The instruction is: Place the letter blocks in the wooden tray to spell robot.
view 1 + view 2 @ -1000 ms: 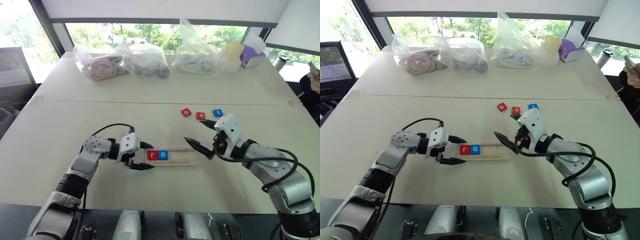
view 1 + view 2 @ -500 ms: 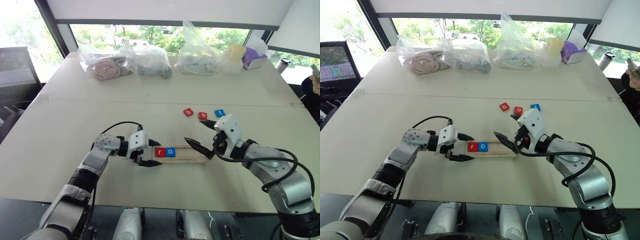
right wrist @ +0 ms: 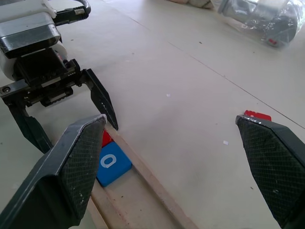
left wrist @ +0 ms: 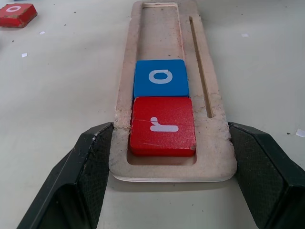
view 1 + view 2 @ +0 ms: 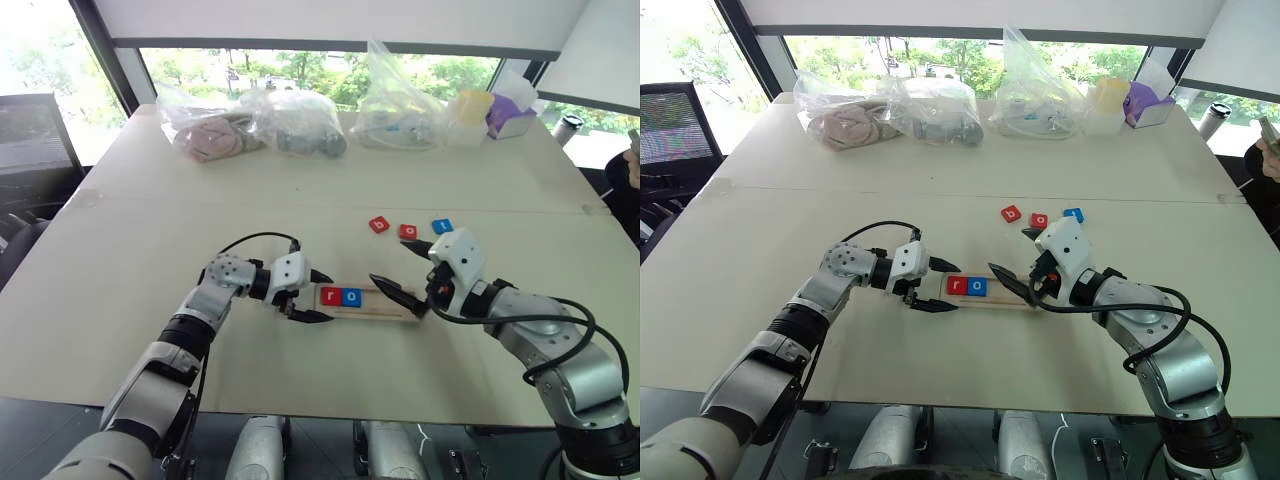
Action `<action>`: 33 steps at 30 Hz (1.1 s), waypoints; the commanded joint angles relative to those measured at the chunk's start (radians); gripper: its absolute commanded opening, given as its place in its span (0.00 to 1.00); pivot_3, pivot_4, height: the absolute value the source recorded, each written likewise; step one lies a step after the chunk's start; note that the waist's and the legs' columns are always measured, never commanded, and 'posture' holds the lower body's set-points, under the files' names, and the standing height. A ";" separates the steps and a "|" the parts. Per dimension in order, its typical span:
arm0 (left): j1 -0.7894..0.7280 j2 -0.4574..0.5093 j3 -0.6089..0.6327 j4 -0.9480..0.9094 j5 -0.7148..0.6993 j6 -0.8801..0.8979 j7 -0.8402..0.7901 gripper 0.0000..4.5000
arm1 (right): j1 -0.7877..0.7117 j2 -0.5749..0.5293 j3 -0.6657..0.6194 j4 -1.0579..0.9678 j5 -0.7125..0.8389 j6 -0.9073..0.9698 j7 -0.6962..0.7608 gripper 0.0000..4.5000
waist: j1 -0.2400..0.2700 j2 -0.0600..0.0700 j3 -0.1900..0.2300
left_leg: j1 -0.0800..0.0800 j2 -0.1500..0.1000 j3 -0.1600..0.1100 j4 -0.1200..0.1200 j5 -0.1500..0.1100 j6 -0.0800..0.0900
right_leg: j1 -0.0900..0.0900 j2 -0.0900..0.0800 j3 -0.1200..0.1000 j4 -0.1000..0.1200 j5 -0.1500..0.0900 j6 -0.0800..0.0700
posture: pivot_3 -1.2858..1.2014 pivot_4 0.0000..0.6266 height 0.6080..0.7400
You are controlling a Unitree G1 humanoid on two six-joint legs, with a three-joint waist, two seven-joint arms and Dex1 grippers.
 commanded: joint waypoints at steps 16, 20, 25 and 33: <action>0.188 0.193 0.071 -0.234 -0.012 0.205 0.024 0.99 | -0.045 0.011 0.010 -0.002 0.007 -0.016 0.013 1.00 | -0.033 -0.001 0.000 | 0.000 0.005 -0.001 -0.006 0.000 0.000 | -0.004 0.007 -0.001 0.001 -0.002 0.003 | 0.52 0.24 1.00; 0.273 0.318 0.124 -0.325 -0.051 0.236 -0.001 0.99 | -0.082 0.031 0.032 0.040 0.003 -0.023 0.026 1.00 | -0.053 -0.002 0.001 | 0.002 0.010 -0.007 -0.008 0.000 0.001 | -0.006 0.016 0.000 0.003 -0.001 0.000 | 0.52 0.24 1.00; 0.351 0.407 0.188 -0.413 -0.096 0.281 0.023 0.99 | -0.180 0.079 0.089 0.152 -0.057 -0.017 -0.016 1.00 | -0.059 -0.003 0.001 | 0.014 0.013 -0.007 -0.019 0.000 0.000 | -0.006 0.019 0.000 0.005 -0.001 -0.006 | 0.52 0.24 1.00; 0.375 0.396 0.322 -0.581 -0.235 0.452 0.131 0.99 | -0.339 0.192 0.155 0.348 -0.138 0.013 -0.085 1.00 | -0.055 -0.003 0.002 | 0.010 0.012 -0.005 -0.022 0.000 0.001 | -0.015 0.020 0.000 0.005 0.002 -0.011 | 0.52 0.24 1.00</action>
